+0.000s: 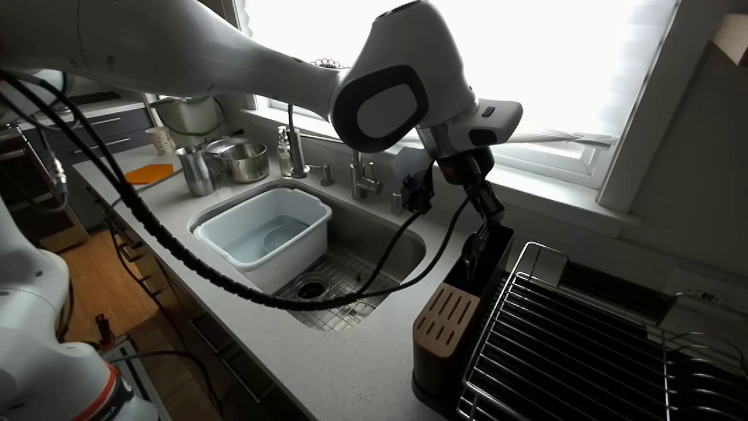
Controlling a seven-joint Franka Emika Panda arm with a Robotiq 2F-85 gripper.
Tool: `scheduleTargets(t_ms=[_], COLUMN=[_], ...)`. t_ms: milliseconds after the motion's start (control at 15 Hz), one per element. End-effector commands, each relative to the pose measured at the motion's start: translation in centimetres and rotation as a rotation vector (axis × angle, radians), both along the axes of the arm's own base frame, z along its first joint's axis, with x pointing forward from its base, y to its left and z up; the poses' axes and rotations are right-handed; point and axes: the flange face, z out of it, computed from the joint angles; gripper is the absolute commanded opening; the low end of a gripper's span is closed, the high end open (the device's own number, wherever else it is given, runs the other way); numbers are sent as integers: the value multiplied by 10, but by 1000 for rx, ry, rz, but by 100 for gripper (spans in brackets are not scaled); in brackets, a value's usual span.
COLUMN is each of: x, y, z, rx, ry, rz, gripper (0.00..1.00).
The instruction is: Move the spoon and fork from the plate rack to the countertop
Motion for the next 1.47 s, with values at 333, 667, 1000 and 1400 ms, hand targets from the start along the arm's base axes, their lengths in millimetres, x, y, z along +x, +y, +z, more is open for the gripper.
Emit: scheduleTargets(t_ms=[333,667,1000,1400], x=[-8,-11,-14,-16], y=[4,5,5,5], z=[-9,-13,-17,-15], rx=[6,30,49,55], ry=[58,91,130,145], rz=[32,35,42,43], gripper=[34,38,24,2])
